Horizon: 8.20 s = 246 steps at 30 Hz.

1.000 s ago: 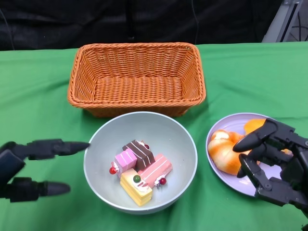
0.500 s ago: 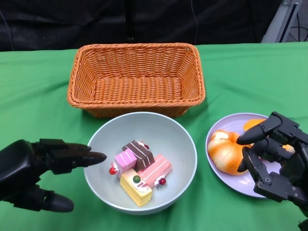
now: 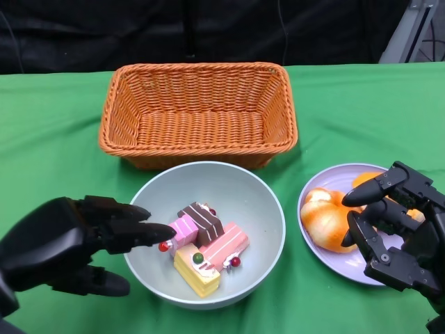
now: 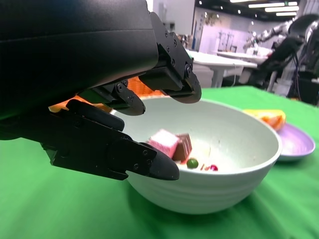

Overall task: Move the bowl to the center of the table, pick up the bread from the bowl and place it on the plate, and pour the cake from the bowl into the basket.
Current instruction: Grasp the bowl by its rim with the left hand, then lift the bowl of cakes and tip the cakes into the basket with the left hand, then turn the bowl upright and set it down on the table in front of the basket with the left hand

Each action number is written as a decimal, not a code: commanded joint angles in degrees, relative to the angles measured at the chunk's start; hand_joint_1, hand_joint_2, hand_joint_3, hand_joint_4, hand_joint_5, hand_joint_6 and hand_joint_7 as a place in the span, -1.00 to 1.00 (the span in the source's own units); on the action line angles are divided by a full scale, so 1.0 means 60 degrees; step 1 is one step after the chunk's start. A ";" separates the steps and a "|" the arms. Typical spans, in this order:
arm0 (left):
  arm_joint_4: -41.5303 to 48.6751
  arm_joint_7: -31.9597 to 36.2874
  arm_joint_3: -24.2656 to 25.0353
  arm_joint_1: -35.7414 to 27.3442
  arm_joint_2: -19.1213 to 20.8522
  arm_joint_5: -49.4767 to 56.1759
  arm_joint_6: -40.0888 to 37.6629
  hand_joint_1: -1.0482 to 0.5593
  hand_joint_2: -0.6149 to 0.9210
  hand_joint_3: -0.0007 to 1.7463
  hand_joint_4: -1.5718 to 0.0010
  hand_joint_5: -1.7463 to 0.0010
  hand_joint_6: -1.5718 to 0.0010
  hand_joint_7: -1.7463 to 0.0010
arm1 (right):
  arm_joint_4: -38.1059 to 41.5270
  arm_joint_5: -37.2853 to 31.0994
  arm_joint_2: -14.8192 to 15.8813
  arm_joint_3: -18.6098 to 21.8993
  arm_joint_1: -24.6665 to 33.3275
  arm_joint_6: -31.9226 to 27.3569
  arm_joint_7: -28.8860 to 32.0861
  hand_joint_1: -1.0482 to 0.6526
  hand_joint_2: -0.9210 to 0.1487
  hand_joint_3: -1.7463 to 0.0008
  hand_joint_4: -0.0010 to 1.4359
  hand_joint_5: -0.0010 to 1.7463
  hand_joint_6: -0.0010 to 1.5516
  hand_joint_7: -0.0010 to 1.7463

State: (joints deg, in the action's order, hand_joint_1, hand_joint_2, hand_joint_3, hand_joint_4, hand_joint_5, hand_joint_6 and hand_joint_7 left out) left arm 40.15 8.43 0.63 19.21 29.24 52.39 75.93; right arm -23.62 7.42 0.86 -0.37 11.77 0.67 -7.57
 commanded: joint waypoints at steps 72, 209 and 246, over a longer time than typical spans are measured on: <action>0.0271 0.1613 -0.5232 0.1555 0.1354 -0.3456 -0.0128 0.06 1.00 -0.60 0.04 -0.87 -0.10 -0.17 | 0.0564 -0.0098 -0.0156 -0.0081 -0.0053 0.0315 0.0387 0.14 -0.57 0.10 -0.07 0.76 -0.21 0.46; -0.2242 -0.9532 0.0258 0.2205 -0.2028 -1.0107 -0.6013 0.16 0.58 0.20 0.00 -1.00 0.08 -0.65 | 0.2749 -0.1592 0.0043 -0.0377 -0.0463 0.2187 0.0665 0.20 -0.76 0.36 -0.08 0.76 -0.23 0.53; 0.0410 0.2939 0.0238 -0.0362 -0.0219 0.2876 -0.0345 0.10 1.00 -0.88 -0.04 -0.58 -0.28 0.27 | 0.2843 -0.1251 0.0021 -0.0291 -0.0621 0.1955 0.0428 0.17 -0.80 0.38 -0.11 0.78 -0.28 0.57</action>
State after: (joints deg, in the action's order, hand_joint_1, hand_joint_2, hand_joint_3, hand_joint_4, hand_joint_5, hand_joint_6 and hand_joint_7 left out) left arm 43.39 20.90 4.92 17.74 25.31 67.51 76.37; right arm -6.43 -0.37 0.42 -2.60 7.99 12.41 -5.05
